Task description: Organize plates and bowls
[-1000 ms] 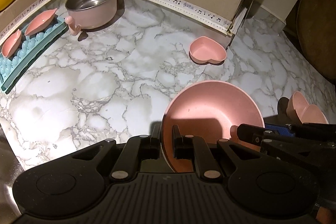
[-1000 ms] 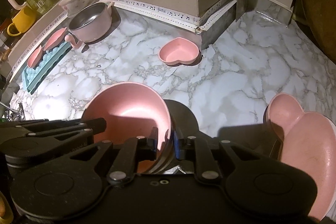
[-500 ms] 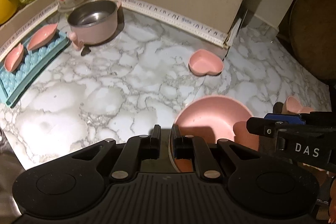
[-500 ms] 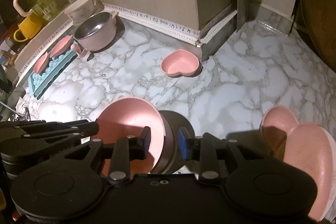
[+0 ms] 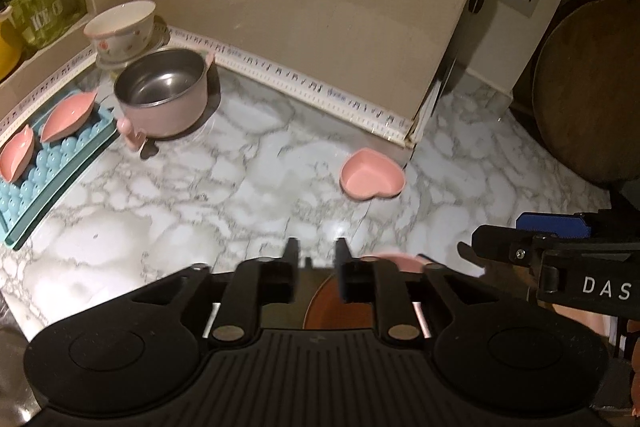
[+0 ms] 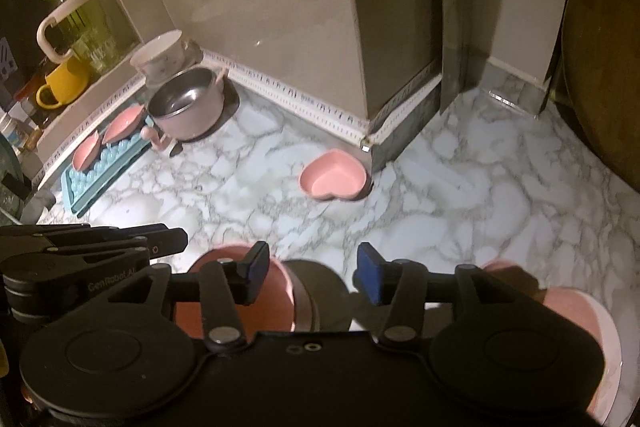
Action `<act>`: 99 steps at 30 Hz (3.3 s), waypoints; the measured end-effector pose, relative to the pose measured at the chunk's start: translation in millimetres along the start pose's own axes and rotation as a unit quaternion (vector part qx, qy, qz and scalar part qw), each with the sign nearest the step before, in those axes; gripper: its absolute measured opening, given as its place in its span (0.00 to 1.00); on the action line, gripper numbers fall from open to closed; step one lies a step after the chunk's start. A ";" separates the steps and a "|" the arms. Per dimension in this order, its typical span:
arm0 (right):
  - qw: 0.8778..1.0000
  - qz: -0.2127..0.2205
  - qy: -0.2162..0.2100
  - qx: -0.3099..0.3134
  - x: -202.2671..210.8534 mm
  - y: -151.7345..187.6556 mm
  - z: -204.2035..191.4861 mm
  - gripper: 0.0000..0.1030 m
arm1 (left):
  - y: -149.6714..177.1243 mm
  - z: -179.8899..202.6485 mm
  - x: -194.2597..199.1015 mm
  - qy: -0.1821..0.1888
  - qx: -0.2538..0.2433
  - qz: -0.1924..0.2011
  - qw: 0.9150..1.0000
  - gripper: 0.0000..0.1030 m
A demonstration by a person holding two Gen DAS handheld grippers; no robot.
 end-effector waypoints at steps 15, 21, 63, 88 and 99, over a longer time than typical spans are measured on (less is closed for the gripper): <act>0.999 0.032 0.003 -0.008 -8.2 -26.0 25.9 0.84 | -33.4 5.5 -30.9 0.007 0.029 0.016 0.999 0.71; 0.999 0.039 0.013 -0.015 -25.9 -35.5 38.8 0.94 | -45.2 4.8 -59.3 0.002 0.036 0.006 0.999 0.71; 0.989 -0.099 -0.029 -0.105 -166.2 -25.6 78.8 0.32 | -57.5 11.1 -191.1 -0.007 0.004 -0.094 0.996 0.49; 0.991 -0.084 -0.033 -0.103 -156.4 -30.7 63.1 0.04 | -43.0 40.1 -166.7 0.022 -0.035 -0.104 0.994 0.07; 0.994 -0.057 -0.039 -0.089 -106.0 -33.5 49.1 0.04 | -36.4 46.6 -110.2 0.025 -0.058 -0.091 0.994 0.07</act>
Point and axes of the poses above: each gripper's, at about its wrist camera, not at the fingertips, and x roughly against the way its jaws point, z to its right, y to its underside, the point moved 7 cm from there along -x, roughly the way its jaws point, and after that the axes turned 13 degrees about x, right-handed, at the moved point
